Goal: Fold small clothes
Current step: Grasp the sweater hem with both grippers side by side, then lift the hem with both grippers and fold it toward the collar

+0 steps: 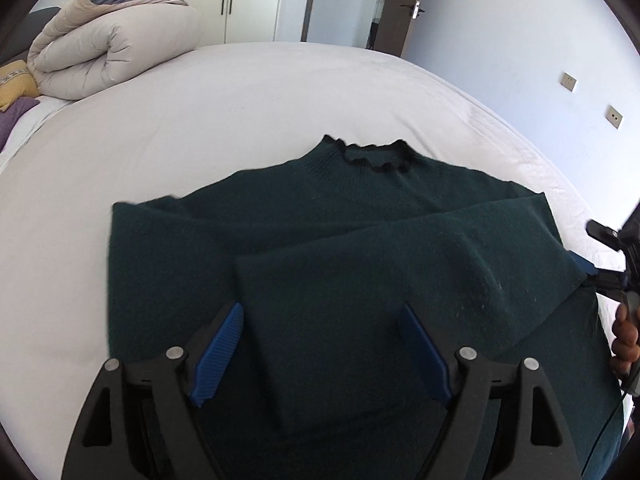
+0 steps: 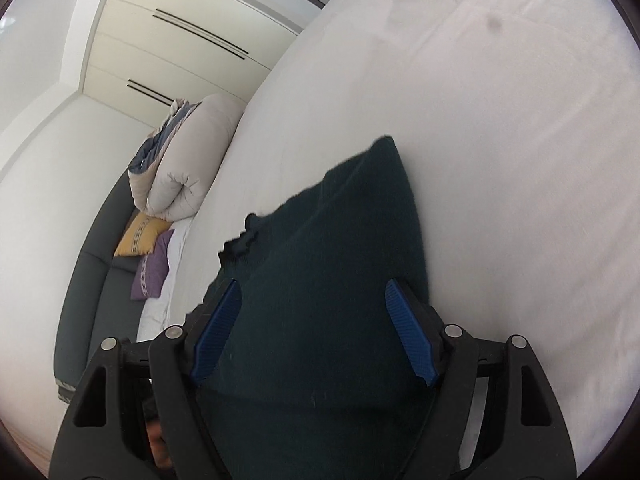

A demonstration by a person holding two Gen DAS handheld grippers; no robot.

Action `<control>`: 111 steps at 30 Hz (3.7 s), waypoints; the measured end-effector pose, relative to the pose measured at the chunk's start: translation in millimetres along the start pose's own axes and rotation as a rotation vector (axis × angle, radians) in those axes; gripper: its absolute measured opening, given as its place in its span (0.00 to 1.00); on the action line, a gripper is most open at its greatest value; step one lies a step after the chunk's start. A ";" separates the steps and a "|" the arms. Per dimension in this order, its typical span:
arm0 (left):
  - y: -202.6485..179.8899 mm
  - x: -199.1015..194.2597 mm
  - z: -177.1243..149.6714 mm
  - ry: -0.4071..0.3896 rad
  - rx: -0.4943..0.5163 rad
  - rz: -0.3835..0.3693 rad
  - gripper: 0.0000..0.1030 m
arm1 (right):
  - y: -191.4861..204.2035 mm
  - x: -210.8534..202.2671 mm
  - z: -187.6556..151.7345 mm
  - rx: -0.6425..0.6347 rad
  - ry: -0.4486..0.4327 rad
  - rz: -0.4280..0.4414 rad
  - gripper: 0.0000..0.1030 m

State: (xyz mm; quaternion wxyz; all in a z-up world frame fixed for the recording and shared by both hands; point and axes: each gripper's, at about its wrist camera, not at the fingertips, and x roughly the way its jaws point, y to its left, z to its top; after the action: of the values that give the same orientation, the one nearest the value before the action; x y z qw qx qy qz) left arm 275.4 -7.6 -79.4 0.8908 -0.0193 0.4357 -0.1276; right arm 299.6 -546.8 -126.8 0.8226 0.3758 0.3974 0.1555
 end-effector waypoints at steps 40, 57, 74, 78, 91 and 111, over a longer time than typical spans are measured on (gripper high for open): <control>30.7 -178.0 -227.5 0.173 -0.200 0.075 0.57 | -14.9 -225.7 -242.4 -0.111 0.180 -0.155 0.77; 18.5 -184.1 -236.0 0.226 -0.220 0.045 0.59 | -12.8 -220.3 -234.3 -0.099 0.190 -0.147 0.70; 18.6 -190.0 -252.7 0.263 -0.290 -0.076 0.13 | -28.3 -226.1 -239.9 -0.026 0.269 -0.174 0.34; 25.4 -192.9 -252.8 0.266 -0.328 -0.128 0.09 | -26.2 -224.5 -244.8 -0.044 0.309 -0.199 0.13; 59.7 -202.0 -255.3 0.221 -0.564 -0.380 0.09 | -7.1 -257.8 -222.2 -0.020 0.213 -0.052 0.06; 93.2 -191.0 -292.0 0.210 -0.843 -0.542 0.64 | -62.0 -277.4 -232.9 0.154 0.156 -0.063 0.06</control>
State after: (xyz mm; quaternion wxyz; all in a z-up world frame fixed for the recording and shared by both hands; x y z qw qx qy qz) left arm -45.4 151.6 -126.6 0.6919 -0.4764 0.5157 -0.1686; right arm -58.9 -626.9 -117.5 0.7621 0.4121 0.4828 0.1274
